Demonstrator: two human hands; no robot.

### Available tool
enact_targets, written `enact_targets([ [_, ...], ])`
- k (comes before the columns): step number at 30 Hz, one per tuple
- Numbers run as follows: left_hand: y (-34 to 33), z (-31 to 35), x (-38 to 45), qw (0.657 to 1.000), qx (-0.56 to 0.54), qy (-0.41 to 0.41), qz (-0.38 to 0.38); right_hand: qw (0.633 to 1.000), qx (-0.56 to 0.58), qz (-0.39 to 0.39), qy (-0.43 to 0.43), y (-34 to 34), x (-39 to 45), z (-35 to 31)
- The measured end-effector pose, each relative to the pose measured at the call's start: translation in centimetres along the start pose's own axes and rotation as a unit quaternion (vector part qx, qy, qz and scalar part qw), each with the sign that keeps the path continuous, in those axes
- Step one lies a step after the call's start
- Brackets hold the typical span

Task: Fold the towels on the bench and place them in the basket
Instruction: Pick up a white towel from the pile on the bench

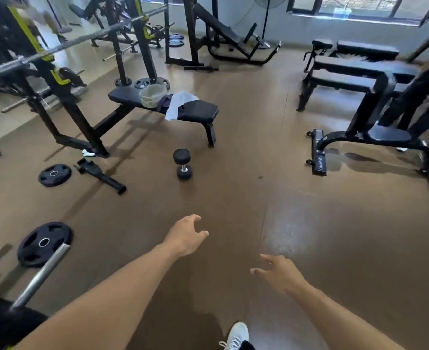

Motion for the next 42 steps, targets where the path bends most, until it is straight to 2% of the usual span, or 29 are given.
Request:
enact_targets([
  [4, 1.4, 1.7, 7.4, 1.000, -0.005, 0.024, -0.021, 1.000, -0.020, -0.016, 0.017, 6.0, 6.5, -4.5],
  [10, 5.3, 2.1, 20.3, 0.999, -0.022, 0.033, -0.011, 0.997, -0.034, -0.010, 0.062, 13.3, 18.0, -13.9],
  [15, 9.2, 1.3, 33.2, 0.999, -0.044, 0.026, -0.001, 0.997, -0.037, 0.010, 0.061, 19.3, 28.0, -21.9],
  [21, 14.2, 1.9, 47.1, 0.999, -0.038, 0.024, -0.025, 0.997, -0.047, 0.012, 0.060, 26.6, 36.7, -29.3],
  [24, 16.4, 3.0, 53.3, 0.999, -0.040, 0.013, -0.021, 0.997, -0.037, 0.008, 0.064, 29.7, 41.2, -32.5],
  [28, 19.1, 2.2, 60.3, 0.998, -0.062, 0.033, 0.002, 0.993, -0.079, -0.005, 0.091, 31.9, 47.9, -37.6],
  [36, 27.7, -6.7, 64.5, 0.968, -0.129, 0.183, 0.113, 0.958, -0.167, -0.094, 0.214, 33.6, 56.9, -54.2],
  [42, 34.4, -16.4, 63.9, 0.932, -0.166, 0.269, 0.176, 0.921, -0.216, -0.134, 0.296, 28.6, 59.2, -67.7],
])
Point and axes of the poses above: each hand's wrist, its own x-axis towards the middle knuckle, its own y-axis out of the back of the hand, z = x × y, the point moved 8 cm from there along x, towards the middle knuckle, and after that the axes turned 10 degrees about -y, right-handed, at the moved point
